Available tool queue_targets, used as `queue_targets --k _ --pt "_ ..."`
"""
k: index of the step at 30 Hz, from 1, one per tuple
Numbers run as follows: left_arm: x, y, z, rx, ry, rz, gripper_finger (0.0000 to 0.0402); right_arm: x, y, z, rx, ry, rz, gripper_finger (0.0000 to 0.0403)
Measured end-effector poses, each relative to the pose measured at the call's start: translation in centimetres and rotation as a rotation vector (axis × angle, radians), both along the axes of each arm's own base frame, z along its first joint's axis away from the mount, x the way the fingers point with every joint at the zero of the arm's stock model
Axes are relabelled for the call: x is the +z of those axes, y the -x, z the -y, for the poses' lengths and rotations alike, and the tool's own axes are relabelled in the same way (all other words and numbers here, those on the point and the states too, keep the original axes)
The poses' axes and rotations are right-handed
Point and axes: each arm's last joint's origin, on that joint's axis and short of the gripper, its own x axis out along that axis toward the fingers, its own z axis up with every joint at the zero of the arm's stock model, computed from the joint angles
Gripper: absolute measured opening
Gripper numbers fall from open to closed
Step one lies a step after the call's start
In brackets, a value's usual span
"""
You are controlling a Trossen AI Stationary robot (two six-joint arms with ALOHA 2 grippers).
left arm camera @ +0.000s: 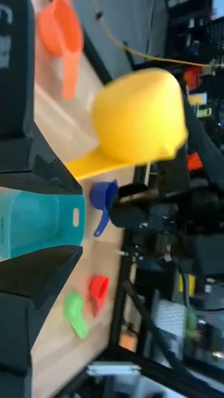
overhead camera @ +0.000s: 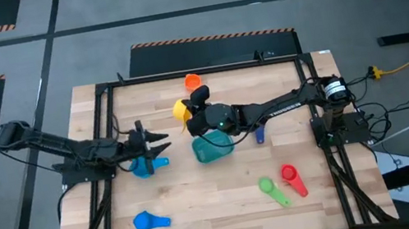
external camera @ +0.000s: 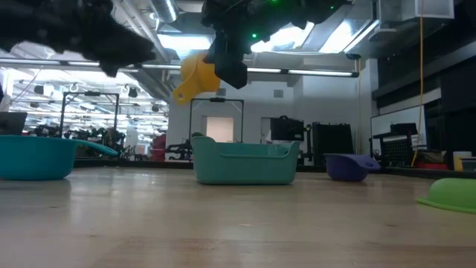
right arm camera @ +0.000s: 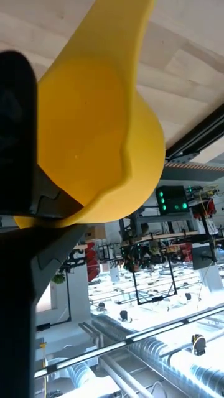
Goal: Nest measuring cups in basket
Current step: Stack the yellow measuring cup on top of the light blue measuring cup
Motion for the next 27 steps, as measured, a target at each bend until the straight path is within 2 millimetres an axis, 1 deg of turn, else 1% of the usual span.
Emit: queue_targets --k 2,5,12,15,20,27 --pt "0.5 -0.9 0.2 0.031 -0.019 -0.039 0.0136 0.0 0.0 0.0 0.001 0.000 0.000 0.0019" --pt "0.6 -2.0 0.3 0.081 -0.042 -0.097 0.0136 0.0 0.0 0.0 0.000 0.000 0.001 0.0019" --pt "0.1 -4.1 0.5 0.214 -0.086 -0.183 0.0136 0.0 0.0 0.0 0.000 0.000 0.002 0.0019" --pt "-0.4 -4.7 0.6 0.252 -0.104 -0.211 0.0136 0.1 0.0 0.0 0.000 0.000 0.007 0.0019" --pt "-1.1 -5.5 0.8 0.258 -0.115 -0.249 0.0136 0.3 -0.1 0.0 -0.001 -0.008 0.046 0.0019" --pt "-1.8 -5.7 0.6 0.373 -0.156 -0.276 0.0136 0.6 -0.1 -0.2 0.004 -0.011 0.076 0.0019"
